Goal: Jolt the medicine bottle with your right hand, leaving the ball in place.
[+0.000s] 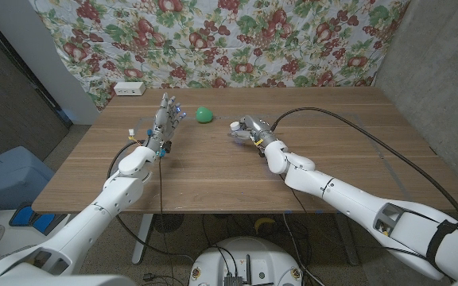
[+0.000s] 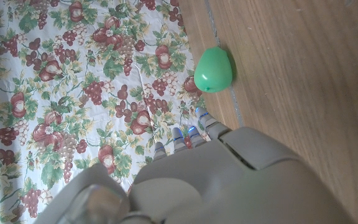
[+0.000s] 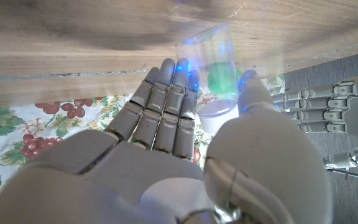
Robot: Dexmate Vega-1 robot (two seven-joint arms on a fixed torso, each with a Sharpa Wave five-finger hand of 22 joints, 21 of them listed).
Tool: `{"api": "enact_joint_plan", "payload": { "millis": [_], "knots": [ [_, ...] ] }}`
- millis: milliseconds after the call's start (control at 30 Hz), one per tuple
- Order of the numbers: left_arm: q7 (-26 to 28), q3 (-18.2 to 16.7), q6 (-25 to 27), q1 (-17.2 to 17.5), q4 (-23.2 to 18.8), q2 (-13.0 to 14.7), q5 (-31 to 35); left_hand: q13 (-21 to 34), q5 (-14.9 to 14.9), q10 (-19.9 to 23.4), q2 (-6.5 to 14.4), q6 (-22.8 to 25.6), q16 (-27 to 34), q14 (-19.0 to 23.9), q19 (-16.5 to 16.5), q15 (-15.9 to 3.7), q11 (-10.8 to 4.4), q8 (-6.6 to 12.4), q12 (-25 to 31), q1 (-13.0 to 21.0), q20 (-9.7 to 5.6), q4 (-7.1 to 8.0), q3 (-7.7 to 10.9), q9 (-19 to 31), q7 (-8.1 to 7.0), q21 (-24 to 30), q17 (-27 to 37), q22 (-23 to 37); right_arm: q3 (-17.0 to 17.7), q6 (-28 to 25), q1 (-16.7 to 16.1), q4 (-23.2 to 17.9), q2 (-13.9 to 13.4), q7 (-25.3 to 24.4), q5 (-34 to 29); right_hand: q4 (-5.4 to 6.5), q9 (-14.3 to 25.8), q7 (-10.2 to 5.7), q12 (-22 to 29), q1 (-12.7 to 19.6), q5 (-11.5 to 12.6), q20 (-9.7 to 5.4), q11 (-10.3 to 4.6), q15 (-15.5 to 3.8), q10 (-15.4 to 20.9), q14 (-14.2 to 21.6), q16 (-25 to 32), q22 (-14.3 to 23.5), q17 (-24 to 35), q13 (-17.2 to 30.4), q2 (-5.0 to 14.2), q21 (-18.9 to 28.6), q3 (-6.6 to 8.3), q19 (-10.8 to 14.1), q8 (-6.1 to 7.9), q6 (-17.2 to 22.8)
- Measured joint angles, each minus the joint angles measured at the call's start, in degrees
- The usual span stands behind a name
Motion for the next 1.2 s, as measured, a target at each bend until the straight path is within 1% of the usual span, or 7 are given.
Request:
{"api": "enact_joint_plan", "payload": {
  "millis": [333,567,600,633,867,967,1200],
  "knots": [
    [-0.1,0.2,0.0,-0.1,0.0,-0.1,0.0,0.0,0.0,0.0,0.0,0.0,0.0,0.0,0.0,0.0,0.0,0.0,0.0,0.0,0.0,0.0,0.0,0.0,0.0,0.0,0.0,0.0,1.9,0.7,-1.4,-0.6,0.1,-4.2,0.4,0.84,0.2,-0.03,0.4,0.0,0.0,-0.85,-1.13,-1.44,-1.1,4.9,1.0,1.6,1.5,0.9,0.01,4.5,-0.11,6.2,0.0,0.0],
    [-0.1,0.2,-0.1,-0.1,-0.2,-0.1,0.2,0.0,0.0,0.0,0.0,0.0,0.0,0.0,0.0,0.0,0.0,0.0,0.0,0.0,0.0,0.0,0.0,0.0,0.0,0.0,0.0,0.0,3.0,1.8,-1.9,-0.6,0.5,-7.0,0.9,1.3,0.3,-1.35,-1.7,-0.6,0.0,-1.77,-2.68,-2.48,-2.7,9.2,-0.5,2.5,0.7,-0.3,0.64,8.0,0.35,8.9,-0.66,-1.3],
    [-0.1,0.2,-0.1,-0.1,-0.2,-0.1,0.2,0.0,0.0,0.0,0.0,0.0,0.0,0.0,0.0,0.0,0.0,0.0,0.0,0.0,0.0,0.0,0.0,0.0,0.0,0.0,0.0,0.0,3.2,1.9,-2.0,-0.6,0.6,-7.3,1.0,1.62,0.2,-2.22,-2.0,-0.7,0.0,-1.8,-4.56,-2.92,-0.8,10.5,-0.5,2.7,0.9,-0.6,0.66,8.3,0.68,9.4,-0.66,-0.5],
    [-0.1,0.2,-0.1,-0.1,-0.2,-0.1,0.2,0.0,0.0,0.0,0.0,0.0,0.0,0.0,0.0,0.0,0.0,0.0,0.0,0.0,0.0,0.0,0.0,0.0,0.0,0.0,0.0,0.0,3.2,2.0,-2.0,-0.6,0.6,-7.7,1.0,1.62,0.2,-3.34,-2.2,-0.8,0.0,-2.17,-5.33,-3.2,0.0,11.3,-0.4,2.9,1.1,-1.0,0.78,8.9,0.69,9.8,-0.67,0.3],
    [-0.1,0.3,-0.1,-0.1,-0.4,-0.1,0.2,0.0,0.0,0.0,0.0,0.0,0.0,0.0,0.0,0.0,0.0,0.0,0.0,0.0,0.0,0.0,0.0,0.0,0.0,0.0,0.0,0.0,4.0,2.2,-2.4,-0.6,0.8,-9.1,1.2,1.44,0.1,-3.49,-3.8,-0.7,0.0,-2.83,-5.34,-1.93,0.0,13.8,1.0,4.5,2.7,-2.4,0.74,12.3,0.86,11.6,-0.67,0.2],
    [-0.1,0.3,-0.1,-0.1,-0.4,-0.1,0.2,0.0,0.0,0.0,0.0,0.0,0.0,0.0,0.0,0.0,0.0,0.0,0.0,0.0,0.0,0.0,0.0,0.0,0.0,0.0,0.0,0.0,4.3,2.4,-2.6,-0.8,0.8,-9.7,1.3,1.44,0.1,-4.63,-4.5,0.4,0.0,-3.22,-6.03,-2.35,0.7,15.0,1.0,4.7,3.1,-3.1,-0.41,13.8,0.85,13.2,-0.67,1.3],
    [0.0,0.3,-0.1,-0.1,-0.5,-0.1,0.3,0.0,0.0,0.0,0.0,0.0,0.0,0.0,0.0,0.0,0.0,0.0,0.0,0.0,0.0,0.0,0.0,0.0,0.0,0.0,0.0,0.0,5.1,2.5,-2.9,-1.4,0.4,-10.7,1.6,1.44,-0.2,-5.02,-5.7,1.5,0.0,-3.83,-6.21,-1.01,1.6,16.3,1.0,5.0,4.4,-3.8,-1.51,16.6,0.85,15.1,-0.67,2.2]
  ]
}}
